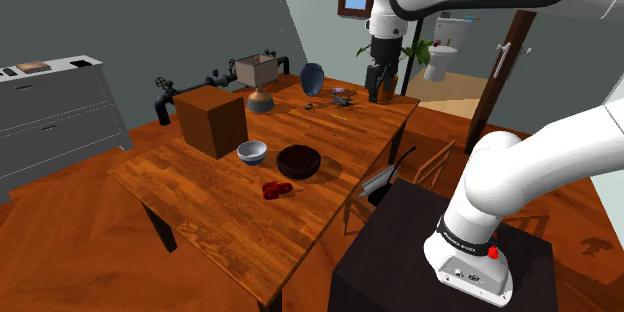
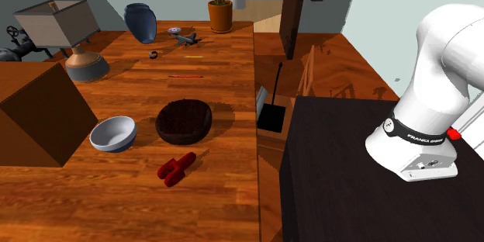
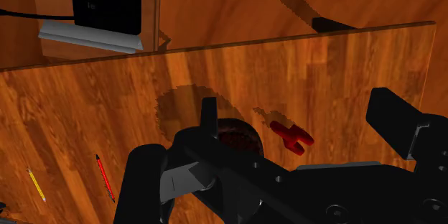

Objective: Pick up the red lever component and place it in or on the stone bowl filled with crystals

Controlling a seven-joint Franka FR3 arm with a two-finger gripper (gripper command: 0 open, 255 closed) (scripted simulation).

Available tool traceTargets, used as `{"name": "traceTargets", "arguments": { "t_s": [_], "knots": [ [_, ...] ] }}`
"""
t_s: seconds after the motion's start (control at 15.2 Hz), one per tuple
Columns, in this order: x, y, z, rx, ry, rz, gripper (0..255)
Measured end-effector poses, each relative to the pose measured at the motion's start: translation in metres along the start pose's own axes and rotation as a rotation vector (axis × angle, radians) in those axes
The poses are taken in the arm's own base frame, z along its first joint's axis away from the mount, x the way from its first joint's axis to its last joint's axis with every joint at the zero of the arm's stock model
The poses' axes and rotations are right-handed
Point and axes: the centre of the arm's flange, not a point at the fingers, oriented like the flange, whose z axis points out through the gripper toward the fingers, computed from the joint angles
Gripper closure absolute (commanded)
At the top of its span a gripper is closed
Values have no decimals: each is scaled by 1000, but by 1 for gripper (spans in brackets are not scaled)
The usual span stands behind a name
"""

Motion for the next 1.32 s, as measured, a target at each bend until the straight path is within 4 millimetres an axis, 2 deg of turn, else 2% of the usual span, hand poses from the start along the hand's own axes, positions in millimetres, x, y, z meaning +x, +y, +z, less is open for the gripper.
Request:
{"name": "traceTargets", "arguments": {
  "t_s": [0.13,0.26,0.79,0.99,1.32],
  "knots": [
    [5,0,4,0,-1,-5,0],
    [17,-3,18,2,-1,-20,0],
    [88,-16,100,8,-3,-97,0],
    [108,-29,127,10,-2,-126,0],
    [151,-37,173,14,-2,-175,0]
  ]
}}
